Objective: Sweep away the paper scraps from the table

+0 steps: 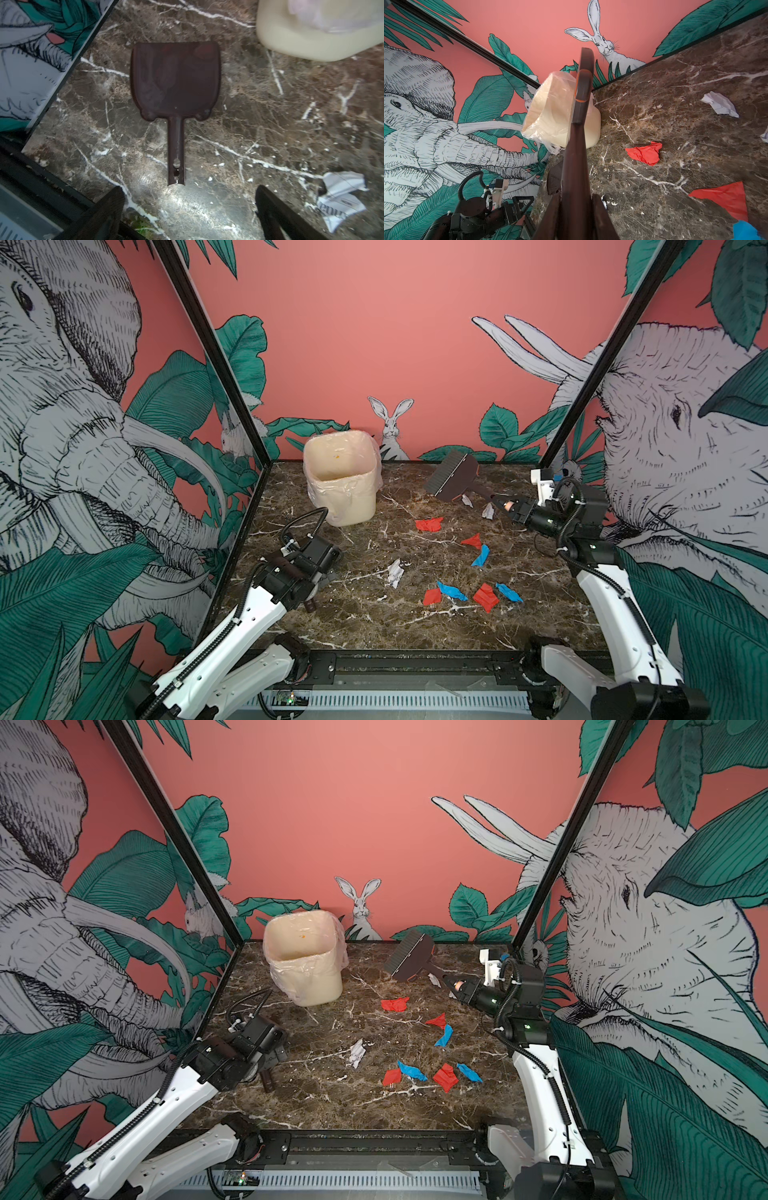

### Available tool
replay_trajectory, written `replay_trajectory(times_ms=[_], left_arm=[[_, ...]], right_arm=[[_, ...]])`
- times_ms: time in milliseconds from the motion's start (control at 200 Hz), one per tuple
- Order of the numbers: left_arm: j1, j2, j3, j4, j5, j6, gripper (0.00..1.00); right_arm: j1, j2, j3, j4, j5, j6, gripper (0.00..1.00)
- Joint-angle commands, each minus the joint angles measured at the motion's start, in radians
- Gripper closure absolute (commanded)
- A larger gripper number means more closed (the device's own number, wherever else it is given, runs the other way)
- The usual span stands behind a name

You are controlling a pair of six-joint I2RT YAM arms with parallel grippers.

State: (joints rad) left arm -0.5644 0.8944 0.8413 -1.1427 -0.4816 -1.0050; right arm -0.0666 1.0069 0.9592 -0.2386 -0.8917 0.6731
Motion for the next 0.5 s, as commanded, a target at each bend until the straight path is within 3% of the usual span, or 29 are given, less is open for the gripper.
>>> replay_trajectory(times_ms=[0, 135, 215, 495], left_arm=[[0.072, 0.039, -0.020, 0.027, 0.049, 0.084, 0.01], [0.197, 0.073, -0.073, 0.124, 0.174, 0.185, 0.01], [0.265, 0.087, -0.101, 0.161, 0.227, 0.230, 0.06], [0.392, 0.152, -0.139, 0.219, 0.327, 0.344, 0.20]], right_arm=[[-0.007, -0.027, 0.026, -0.011, 0.013, -0.055, 1.00], [-0.010, -0.031, 0.029, -0.035, 0.023, -0.066, 1.00], [-0.010, -0.033, 0.039, -0.062, 0.028, -0.084, 1.00], [-0.010, -0.033, 0.044, -0.072, 0.023, -0.092, 1.00]])
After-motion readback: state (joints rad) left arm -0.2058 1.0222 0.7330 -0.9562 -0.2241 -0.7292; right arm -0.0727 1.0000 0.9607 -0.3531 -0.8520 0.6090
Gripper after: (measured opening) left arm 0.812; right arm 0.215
